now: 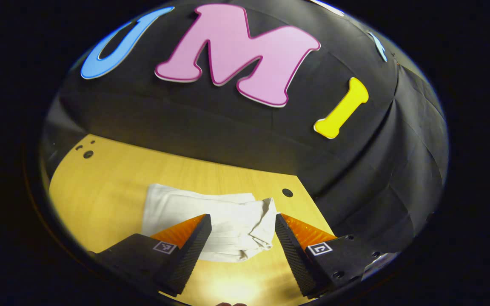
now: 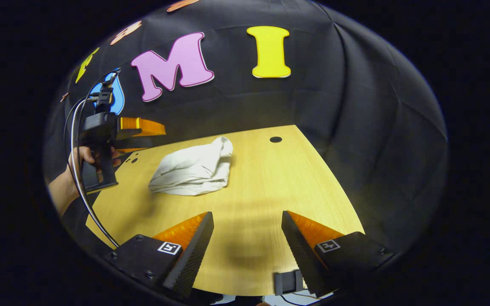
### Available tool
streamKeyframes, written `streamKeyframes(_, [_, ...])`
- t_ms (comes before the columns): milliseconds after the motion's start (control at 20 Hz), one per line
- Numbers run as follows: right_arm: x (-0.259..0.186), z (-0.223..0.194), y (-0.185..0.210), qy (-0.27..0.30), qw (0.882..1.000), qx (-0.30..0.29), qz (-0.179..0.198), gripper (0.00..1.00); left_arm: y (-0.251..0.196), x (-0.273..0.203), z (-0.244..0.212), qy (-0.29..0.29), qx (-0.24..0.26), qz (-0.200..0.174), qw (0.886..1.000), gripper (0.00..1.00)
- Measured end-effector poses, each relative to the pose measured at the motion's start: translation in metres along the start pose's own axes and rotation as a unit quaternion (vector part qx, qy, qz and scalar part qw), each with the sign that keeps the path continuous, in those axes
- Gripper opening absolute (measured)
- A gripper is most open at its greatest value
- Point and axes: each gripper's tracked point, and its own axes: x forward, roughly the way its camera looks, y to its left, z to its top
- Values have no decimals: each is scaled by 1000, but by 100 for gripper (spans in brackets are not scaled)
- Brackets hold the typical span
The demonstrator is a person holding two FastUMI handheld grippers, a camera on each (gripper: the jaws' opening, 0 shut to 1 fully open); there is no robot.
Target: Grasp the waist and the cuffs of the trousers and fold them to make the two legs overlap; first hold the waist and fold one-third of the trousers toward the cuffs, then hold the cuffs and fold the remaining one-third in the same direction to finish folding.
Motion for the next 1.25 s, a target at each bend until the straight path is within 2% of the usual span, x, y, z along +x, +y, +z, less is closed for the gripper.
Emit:
streamKeyframes(150, [-9,8,27,-17,1000,-8,-3,99,31,-61,13,-32,5,11,999,95])
streamKeyframes(400, [-25,8,84,-34,999,-14,8,99,85,-151,40,-84,82,47,992,95])
streamKeyframes(550, [-42,20,124,-64,997,-28,23,99,107,-198,48,-110,105,55,987,95])
streamKeyframes(750, [-74,40,170,-117,992,-39,31,99,131,-254,31,-119,124,52,984,95])
streamKeyframes(900, [-94,50,195,-156,986,-59,28,99,151,-290,14,-152,141,82,975,95])
streamKeyframes(1150, [-117,41,209,-191,979,-66,-2,99,164,-338,-7,-183,134,105,968,95])
streamKeyframes(1250, [-120,30,216,-183,981,-63,-1,99,169,-347,-19,-184,139,115,966,95])
